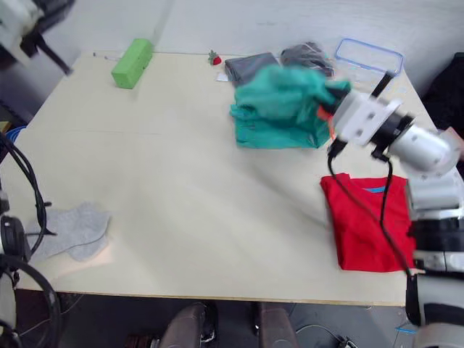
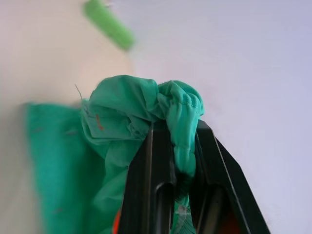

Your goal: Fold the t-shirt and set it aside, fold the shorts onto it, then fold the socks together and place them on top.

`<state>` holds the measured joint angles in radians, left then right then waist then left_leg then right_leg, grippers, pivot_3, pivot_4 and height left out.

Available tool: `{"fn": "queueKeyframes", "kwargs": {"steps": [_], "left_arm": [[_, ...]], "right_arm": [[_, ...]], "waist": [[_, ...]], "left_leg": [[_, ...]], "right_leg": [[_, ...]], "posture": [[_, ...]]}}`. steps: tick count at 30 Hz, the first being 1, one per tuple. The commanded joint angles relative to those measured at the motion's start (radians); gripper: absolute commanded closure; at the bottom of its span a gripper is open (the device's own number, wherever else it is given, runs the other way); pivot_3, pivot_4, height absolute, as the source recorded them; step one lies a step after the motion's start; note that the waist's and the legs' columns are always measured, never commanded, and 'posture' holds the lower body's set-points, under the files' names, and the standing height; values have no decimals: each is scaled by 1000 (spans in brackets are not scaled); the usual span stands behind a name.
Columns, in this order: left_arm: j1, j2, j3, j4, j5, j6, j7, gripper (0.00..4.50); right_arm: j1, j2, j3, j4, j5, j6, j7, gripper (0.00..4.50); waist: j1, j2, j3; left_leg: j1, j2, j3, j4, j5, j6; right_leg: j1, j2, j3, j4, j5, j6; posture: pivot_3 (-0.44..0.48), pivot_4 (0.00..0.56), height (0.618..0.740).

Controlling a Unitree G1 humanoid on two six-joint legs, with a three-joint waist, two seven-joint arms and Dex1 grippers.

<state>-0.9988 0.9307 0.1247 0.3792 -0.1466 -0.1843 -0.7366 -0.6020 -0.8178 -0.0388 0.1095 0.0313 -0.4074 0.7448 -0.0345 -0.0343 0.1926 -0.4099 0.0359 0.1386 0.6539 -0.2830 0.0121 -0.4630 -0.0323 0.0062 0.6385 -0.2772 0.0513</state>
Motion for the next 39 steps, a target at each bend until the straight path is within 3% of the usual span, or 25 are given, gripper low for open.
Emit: {"fn": "queueKeyframes", "kwargs": {"steps": [1,4,8,10,12,15,17,25,32,39], "left_arm": [[200,58,89,-252,-111,174,-75,4500],[353,61,96,-348,-111,239,-88,4321],[460,43,6,-373,-62,205,-157,3245],[448,21,-39,-353,-33,173,-175,2623],[410,-14,-81,-326,-13,156,-185,1999],[354,-65,-141,-285,11,123,-216,1029],[314,-105,-182,-245,17,92,-255,371],[147,-231,-301,43,102,-134,-370,366],[67,-301,-385,225,167,-322,-461,366],[-11,-363,-422,390,243,-487,-441,366]], "right_arm": [[62,11,-16,-142,75,61,20,4486],[74,37,-9,-176,98,118,30,4486],[123,8,5,-281,252,280,163,4486],[163,-32,-6,-346,330,368,234,4486],[227,-83,-17,-418,395,436,309,4486],[332,-146,-36,-509,457,506,378,4486],[423,-190,-60,-564,489,544,430,4486],[713,-295,-200,-689,572,647,564,4486],[765,-265,-234,-741,576,698,520,4486],[767,-251,-225,-767,573,719,485,4486]], "waist": [[-7,0,0],[-15,-1,1],[-18,-4,3],[-14,-4,2],[-4,-4,2],[9,-5,2],[15,-5,2],[14,-4,2],[7,-4,2],[9,-5,2]], "left_leg": [[3,0,2,1,0,0],[7,1,4,12,0,1],[27,2,2,6,2,3],[39,5,2,-1,3,0],[40,5,4,-7,5,0],[37,7,5,-7,6,4],[35,9,5,-6,3,3],[35,11,6,-3,-2,2],[36,11,6,-1,-1,4],[35,11,6,-1,-1,4]], "right_leg": [[1,0,2,4,0,0],[4,0,3,10,0,-1],[23,2,1,2,6,-10],[37,2,0,-7,2,-23],[39,1,0,-11,3,-24],[36,2,-1,-10,9,-13],[34,4,-1,-9,9,-13],[33,7,-1,-9,6,-12],[35,7,0,-9,6,-11],[35,7,0,-10,6,-10]], "posture": [[0,150,740],[0,150,740],[0,150,740],[0,150,740],[0,150,740],[0,150,740],[0,150,740],[0,150,740],[0,150,740],[0,150,740]]}}
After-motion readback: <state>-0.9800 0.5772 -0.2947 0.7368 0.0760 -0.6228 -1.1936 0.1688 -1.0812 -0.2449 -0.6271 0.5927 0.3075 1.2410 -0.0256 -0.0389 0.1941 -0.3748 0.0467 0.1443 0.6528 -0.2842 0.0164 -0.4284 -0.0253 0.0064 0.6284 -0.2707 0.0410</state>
